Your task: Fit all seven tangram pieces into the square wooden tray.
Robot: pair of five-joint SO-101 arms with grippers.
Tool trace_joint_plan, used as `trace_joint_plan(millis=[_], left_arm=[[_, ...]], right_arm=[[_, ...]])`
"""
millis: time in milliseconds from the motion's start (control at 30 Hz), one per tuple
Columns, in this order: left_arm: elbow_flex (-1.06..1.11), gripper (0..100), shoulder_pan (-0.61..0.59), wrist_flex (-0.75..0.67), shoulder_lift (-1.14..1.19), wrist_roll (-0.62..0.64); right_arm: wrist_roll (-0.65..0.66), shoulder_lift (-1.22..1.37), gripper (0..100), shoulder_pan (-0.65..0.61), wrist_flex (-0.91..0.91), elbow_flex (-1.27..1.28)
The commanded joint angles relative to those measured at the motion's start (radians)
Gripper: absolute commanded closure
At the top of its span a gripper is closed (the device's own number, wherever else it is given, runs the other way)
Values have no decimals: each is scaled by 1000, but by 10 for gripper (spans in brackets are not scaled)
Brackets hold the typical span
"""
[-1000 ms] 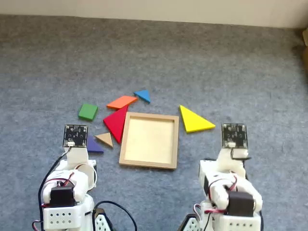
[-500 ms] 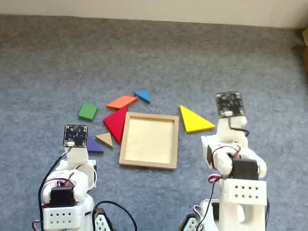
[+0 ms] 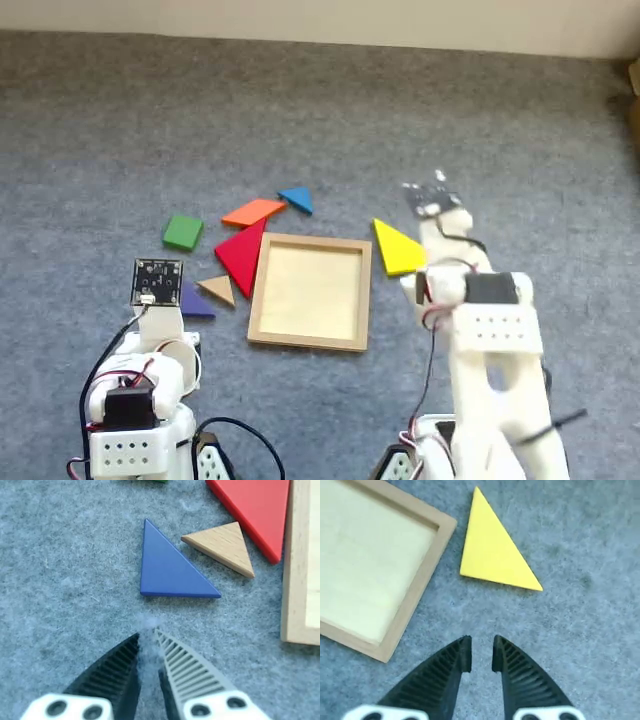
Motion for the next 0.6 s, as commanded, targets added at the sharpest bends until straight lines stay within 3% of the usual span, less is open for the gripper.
trace_joint_plan(millis=[0, 200, 333, 567], left_arm=[[19, 979, -15, 6, -10, -5], [19, 979, -15, 6, -10, -5], [19, 979, -15, 6, -10, -5], [19, 979, -15, 6, -10, -5]], right_arm=[[12, 131, 848, -56, -21, -143], [127, 374, 680, -122, -21, -268], [204, 493, 670, -160, -21, -328], [218, 661, 670, -160, -21, -483]])
